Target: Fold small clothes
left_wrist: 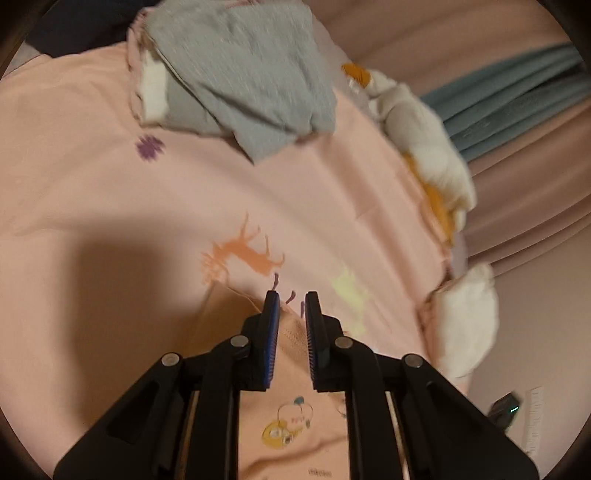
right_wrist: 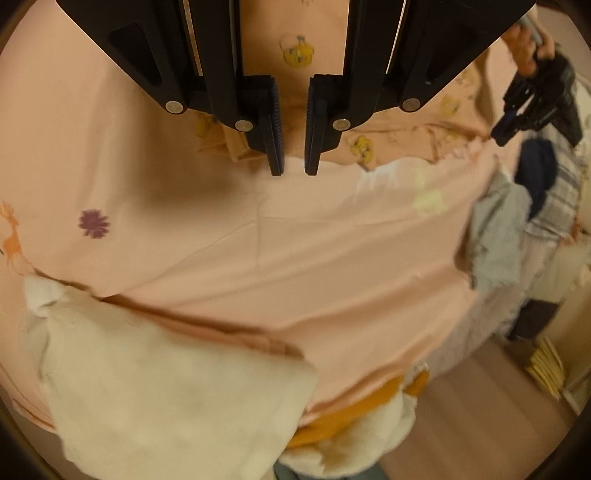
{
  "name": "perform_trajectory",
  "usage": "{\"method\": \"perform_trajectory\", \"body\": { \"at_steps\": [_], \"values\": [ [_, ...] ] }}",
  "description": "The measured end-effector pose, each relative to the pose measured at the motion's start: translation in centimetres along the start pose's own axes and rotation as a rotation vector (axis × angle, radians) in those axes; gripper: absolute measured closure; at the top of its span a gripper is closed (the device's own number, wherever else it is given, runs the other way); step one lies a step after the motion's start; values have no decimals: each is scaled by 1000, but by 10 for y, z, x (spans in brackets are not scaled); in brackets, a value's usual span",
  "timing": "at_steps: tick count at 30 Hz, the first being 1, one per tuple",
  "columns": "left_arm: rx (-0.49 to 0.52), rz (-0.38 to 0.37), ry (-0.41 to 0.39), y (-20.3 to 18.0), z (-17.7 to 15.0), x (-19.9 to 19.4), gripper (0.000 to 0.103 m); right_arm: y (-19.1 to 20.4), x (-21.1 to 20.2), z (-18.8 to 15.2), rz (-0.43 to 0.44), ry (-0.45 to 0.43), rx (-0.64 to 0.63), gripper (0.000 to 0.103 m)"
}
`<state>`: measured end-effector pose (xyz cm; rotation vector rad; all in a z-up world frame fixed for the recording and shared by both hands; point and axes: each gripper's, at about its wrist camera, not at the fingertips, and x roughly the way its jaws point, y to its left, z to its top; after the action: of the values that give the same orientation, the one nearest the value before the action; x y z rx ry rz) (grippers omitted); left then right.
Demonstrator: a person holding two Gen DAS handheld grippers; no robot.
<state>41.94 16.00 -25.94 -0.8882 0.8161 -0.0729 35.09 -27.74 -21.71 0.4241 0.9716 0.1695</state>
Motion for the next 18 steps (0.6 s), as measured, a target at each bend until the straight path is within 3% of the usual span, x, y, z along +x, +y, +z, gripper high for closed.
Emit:
{"method": "perform_trajectory", "body": {
  "at_steps": [2,3,5,7,11,14,16,18],
  "values": [
    [21,-24,16,0,-4,-16,87,-6,-20,-10,22,4,-37,89],
    [77,-36,47,-7,-14,-23,87,-8,-30,-19,16,15,-63,89],
    [187,-10,103,-23,-35,-20,87,-6,-39,-34,-7,29,-116,89],
    [231,-17,156,-37,-56,-5,87,-2,-43,-51,-58,55,-181,89],
    [189,-33,231,-42,-82,41,87,13,-14,-63,-76,121,-196,89],
    [164,-24,209,-42,-87,72,89,14,9,-61,-22,163,-142,89],
    [191,-12,140,-42,-81,75,90,20,22,-57,-4,146,-160,89],
    [294,133,29,-39,-67,70,97,24,32,-49,-32,82,-197,89]
  ]
}}
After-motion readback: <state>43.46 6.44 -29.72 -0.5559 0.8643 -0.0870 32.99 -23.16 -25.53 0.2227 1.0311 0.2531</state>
